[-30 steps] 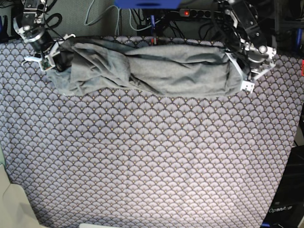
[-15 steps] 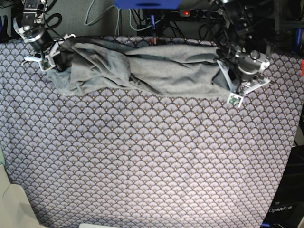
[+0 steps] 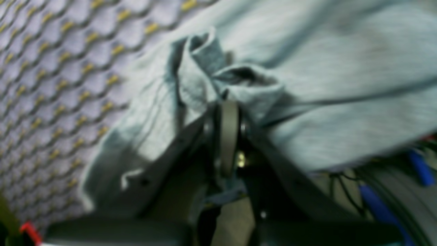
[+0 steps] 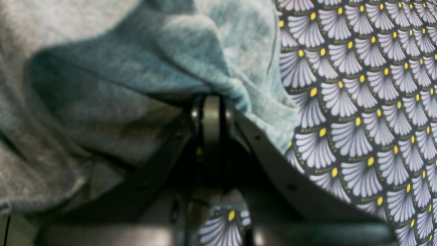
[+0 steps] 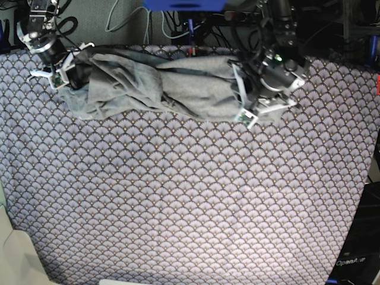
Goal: Fold the T-shirt properly
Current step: 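Carry the strip end with the left gripper toward the right gripper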
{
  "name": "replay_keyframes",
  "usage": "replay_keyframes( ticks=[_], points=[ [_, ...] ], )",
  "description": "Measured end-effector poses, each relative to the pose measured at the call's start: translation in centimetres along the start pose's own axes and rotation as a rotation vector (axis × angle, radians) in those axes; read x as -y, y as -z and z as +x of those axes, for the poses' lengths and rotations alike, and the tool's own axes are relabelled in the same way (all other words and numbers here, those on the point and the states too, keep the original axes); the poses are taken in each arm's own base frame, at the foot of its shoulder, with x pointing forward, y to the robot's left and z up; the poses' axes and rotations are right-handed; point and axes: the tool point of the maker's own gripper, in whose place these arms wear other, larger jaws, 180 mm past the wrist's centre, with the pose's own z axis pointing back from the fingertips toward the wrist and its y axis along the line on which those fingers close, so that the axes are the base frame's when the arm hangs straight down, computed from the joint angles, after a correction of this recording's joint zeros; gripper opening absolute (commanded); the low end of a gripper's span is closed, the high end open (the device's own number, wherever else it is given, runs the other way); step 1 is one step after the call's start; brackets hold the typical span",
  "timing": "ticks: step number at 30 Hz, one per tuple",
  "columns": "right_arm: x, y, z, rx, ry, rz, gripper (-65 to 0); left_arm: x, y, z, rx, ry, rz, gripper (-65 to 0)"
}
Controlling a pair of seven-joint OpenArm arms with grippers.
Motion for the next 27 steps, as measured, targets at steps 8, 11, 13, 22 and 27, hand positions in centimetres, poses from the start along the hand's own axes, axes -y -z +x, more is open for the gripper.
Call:
replay_keyframes(
  ticks=[8, 11, 13, 22, 27],
  points=[
    [0.2, 0.2, 0.3, 0.002, -0.003, -0.004, -65.0, 4.7, -0.2, 2.9, 0.08, 0.103, -0.115, -65.0],
    [0.2, 0.3, 0.3, 0.001, -0.003, -0.004, -65.0, 6.2, -0.7, 5.1, 0.173, 0.085, -0.2, -65.0],
    [0.2, 0.3, 0.3, 0.003, -0.002, -0.004, -65.0, 6.4, -1.1, 6.7, 0.227, 0.075, -0.23, -65.0],
    [0.2, 0.2, 0.3, 0.002, -0.002, -0.003, -65.0, 8.9, -3.2, 11.9, 0.404, 0.113, -0.371, -65.0],
    [0.1, 0.2, 0.2, 0.004, -0.002, -0.002, -65.0, 10.9, -3.7, 12.4, 0.422, 0.154, -0.417, -65.0]
  ],
)
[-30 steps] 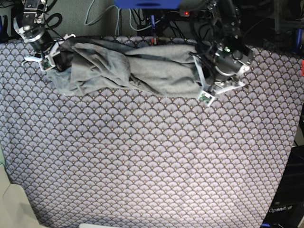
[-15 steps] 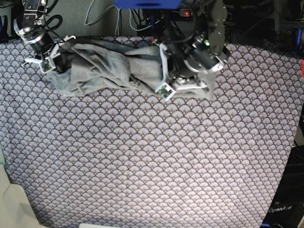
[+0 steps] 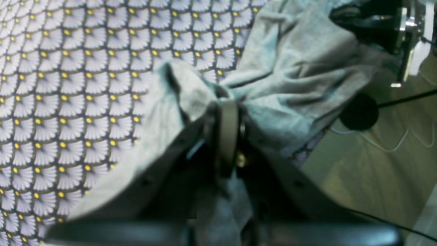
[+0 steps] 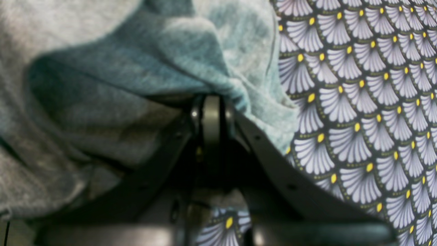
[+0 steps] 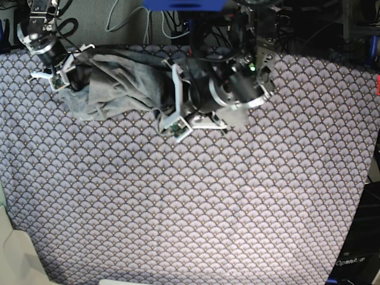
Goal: Fold the T-shirt properly
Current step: 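Carry the strip end with the left gripper toward the right gripper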
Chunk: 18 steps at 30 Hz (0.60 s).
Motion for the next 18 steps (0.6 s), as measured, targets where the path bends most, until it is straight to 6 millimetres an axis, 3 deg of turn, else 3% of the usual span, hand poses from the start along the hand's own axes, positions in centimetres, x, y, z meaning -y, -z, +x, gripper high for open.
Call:
replay_keyframes(
  ticks=[10, 18],
  points=[
    [0.0, 0.0, 0.0, 0.0, 0.0, 0.0, -65.0, 0.2, 0.7, -0.9, -0.026, -0.013, -0.019, -65.0],
    [0.0, 0.0, -0.1, -0.002, 0.0, 0.0, -65.0, -0.5, 1.1, -0.3, -0.025, -0.001, -0.017, -65.0]
  ],
)
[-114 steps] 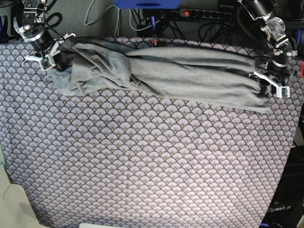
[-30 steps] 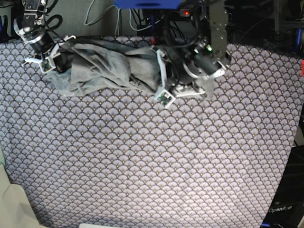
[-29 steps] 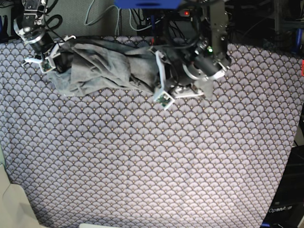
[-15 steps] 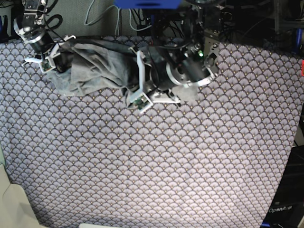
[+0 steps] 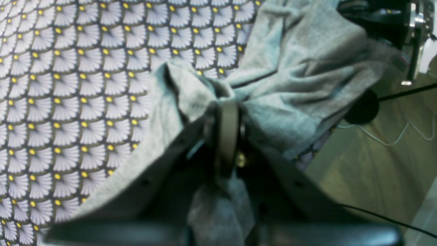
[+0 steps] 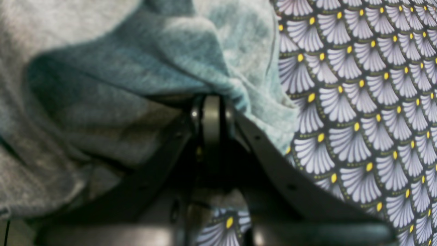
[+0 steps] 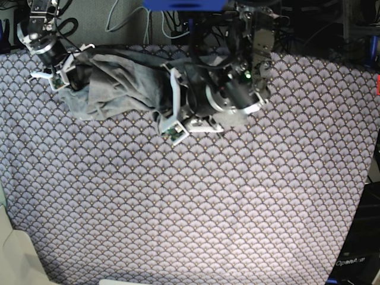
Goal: Fold the T-shirt properly
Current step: 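Carry the strip end with the left gripper toward the right gripper, then lower the folded end onto the shirt middle and open the left gripper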
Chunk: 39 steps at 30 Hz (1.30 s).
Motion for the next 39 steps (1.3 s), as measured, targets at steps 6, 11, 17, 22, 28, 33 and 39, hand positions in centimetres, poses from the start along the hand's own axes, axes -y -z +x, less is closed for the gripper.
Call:
replay_keyframes(
  ticks=[6, 11, 17, 22, 28, 33, 39],
  points=[
    [0.0, 0.0, 0.0, 0.0, 0.0, 0.0, -65.0, 0.4, 0.0, 0.0, 0.008, -0.01, -0.018, -46.1],
    [0.0, 0.0, 0.0, 0.0, 0.0, 0.0, -65.0, 2.6, -0.4, 2.9, 0.148, -0.059, -0.158, -45.1],
    [0.0, 0.0, 0.0, 0.0, 0.0, 0.001, -65.0, 1.2, -1.5, 4.1, 0.217, -0.088, -0.169, -45.2],
    [0.0, 0.0, 0.0, -0.001, 0.0, -0.001, -65.0, -2.6, -2.6, -1.4, 0.107, -0.156, -0.045, -45.2],
    [0.0, 0.0, 0.0, -0.002, 0.001, -0.001, -65.0, -3.7, -4.3, -7.9, -0.047, -0.19, 0.004, -45.2],
    [0.1, -0.1, 0.0, 0.0, -0.001, -0.003, -65.0, -3.3, -2.8, -12.3, -0.154, -0.273, -0.045, -45.2],
    [0.3, -0.3, 0.3, -0.016, -0.029, -0.011, -65.0, -4.4, -0.5, -13.2, -0.108, -0.37, -0.081, -45.2]
  ],
)
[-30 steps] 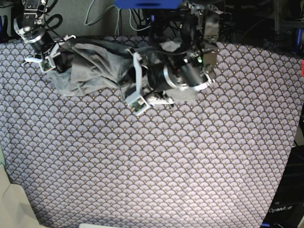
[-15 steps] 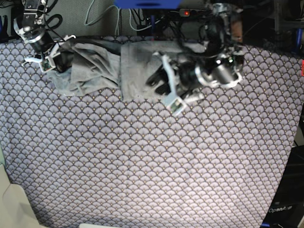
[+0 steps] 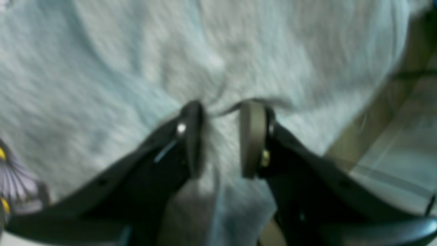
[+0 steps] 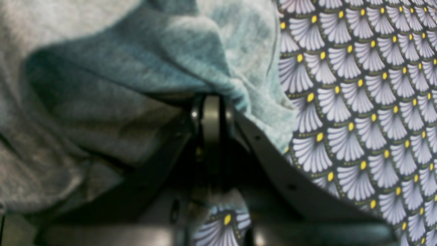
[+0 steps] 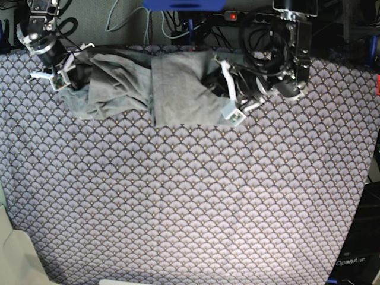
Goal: Fold the T-shirt properly
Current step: 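Lower the folded end onto the shirt middle and open the left gripper, then move the right gripper onto the shirt's other end and grasp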
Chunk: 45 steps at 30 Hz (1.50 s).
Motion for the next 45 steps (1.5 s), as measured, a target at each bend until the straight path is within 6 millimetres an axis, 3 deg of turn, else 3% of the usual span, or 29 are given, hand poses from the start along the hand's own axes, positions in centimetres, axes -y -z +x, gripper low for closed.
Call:
replay_keyframes(
  ticks=[6, 9, 13, 18, 23, 27, 31, 37, 40, 45],
  points=[
    [3.1, -1.6, 0.1, -0.016, 0.001, -0.104, -65.0, -0.3, 0.2, -0.1, 0.039, -0.033, -0.018, -45.2],
    [3.9, -2.0, 1.3, 0.009, -0.022, -0.13, -65.0, -0.5, 0.0, -0.3, 0.038, -0.031, -0.016, -45.2],
    [4.8, -2.7, 2.4, 0.034, -0.039, -0.164, -65.0, -2.6, -1.4, -0.7, 0.056, -0.069, 0.03, -45.2],
    [4.8, -2.8, 2.3, 0.023, -0.005, -0.162, -65.0, -5.2, -3.3, -1.1, 0.071, -0.098, 0.098, -45.2],
    [5.8, -2.9, 1.3, -0.058, 0.024, -0.154, -65.0, -5.4, -3.5, -1.2, 0.071, -0.099, 0.103, -45.2],
    [5.9, -1.9, 1.6, -0.079, 0.082, -0.116, -58.8, -5.5, -3.5, -1.2, 0.071, -0.098, 0.104, -45.2],
    [6.4, -0.4, 0.7, -0.147, 0.205, -0.093, -51.5, -5.4, -3.4, -1.2, 0.069, -0.096, 0.102, -45.2],
    [6.5, 0.8, 1.3, -0.19, 0.35, -0.01, -43.4, -5.4, -3.4, -1.1, 0.065, -0.093, 0.104, -45.2],
    [6.7, 0.4, 2.2, -0.197, 0.401, 0.051, -40.8, -5.4, -3.4, -1.1, 0.068, -0.093, 0.104, -45.2],
    [8.0, -2.0, 3.1, -0.143, 0.551, 0.115, -39.8, -5.5, -3.5, -1.1, 0.069, -0.095, 0.106, -45.2]
  ],
)
